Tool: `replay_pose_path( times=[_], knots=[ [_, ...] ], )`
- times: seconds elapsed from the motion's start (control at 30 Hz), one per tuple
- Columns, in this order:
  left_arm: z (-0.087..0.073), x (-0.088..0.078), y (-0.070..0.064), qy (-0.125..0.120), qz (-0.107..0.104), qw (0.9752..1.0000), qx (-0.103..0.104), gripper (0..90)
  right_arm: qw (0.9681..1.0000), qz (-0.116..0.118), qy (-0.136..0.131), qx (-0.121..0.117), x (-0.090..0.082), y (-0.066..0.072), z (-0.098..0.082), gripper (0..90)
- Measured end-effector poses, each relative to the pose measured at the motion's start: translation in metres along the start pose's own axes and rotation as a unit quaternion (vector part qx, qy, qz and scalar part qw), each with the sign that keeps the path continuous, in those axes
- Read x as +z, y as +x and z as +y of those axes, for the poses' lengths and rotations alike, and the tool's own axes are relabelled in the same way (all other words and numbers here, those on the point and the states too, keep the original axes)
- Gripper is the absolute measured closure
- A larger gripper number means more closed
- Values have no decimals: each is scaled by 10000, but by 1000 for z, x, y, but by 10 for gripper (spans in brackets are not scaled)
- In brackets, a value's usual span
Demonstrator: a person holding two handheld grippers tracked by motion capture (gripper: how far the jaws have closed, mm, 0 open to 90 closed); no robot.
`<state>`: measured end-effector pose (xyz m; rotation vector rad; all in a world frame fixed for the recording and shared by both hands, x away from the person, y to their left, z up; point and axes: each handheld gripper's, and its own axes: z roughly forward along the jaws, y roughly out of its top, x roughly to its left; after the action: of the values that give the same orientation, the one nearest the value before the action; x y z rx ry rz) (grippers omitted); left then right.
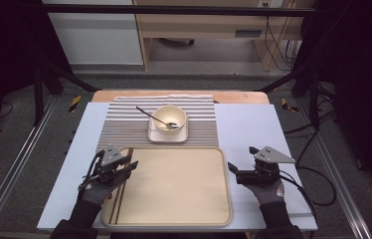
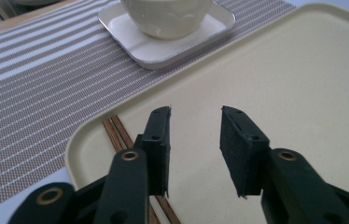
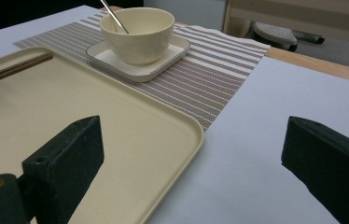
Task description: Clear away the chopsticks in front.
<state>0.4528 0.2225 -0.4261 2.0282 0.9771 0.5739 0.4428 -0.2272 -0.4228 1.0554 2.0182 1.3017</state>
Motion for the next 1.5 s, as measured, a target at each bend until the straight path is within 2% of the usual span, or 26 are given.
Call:
replay_pose_path(
  times=[0.13, 0.23, 0.67, 1.07, 1.33, 1.5],
  knots=[
    [7, -1, 0, -129, 84, 9999, -40, 554, 10000, -4, -21, -4, -1, -1, 0, 61],
    [13, 0, 0, -191, 134, 9997, 6, 517, 10000, -10, -18, 6, -1, -1, 1, 61],
    [39, 1, 4, -589, 89, 9982, -123, 426, 10000, -42, -43, 36, -2, -1, 1, 61],
    [61, 20, 15, -830, 109, 9959, -333, 378, 9999, -64, -50, 70, -3, -2, 1, 61],
    [72, 37, 24, -912, 139, 9948, -429, 364, 9999, -75, -68, 106, -2, -3, 2, 61],
    [76, 44, 29, -878, 251, 9948, -456, 351, 9999, -84, -54, 81, -1, -3, 2, 61]
  ],
)
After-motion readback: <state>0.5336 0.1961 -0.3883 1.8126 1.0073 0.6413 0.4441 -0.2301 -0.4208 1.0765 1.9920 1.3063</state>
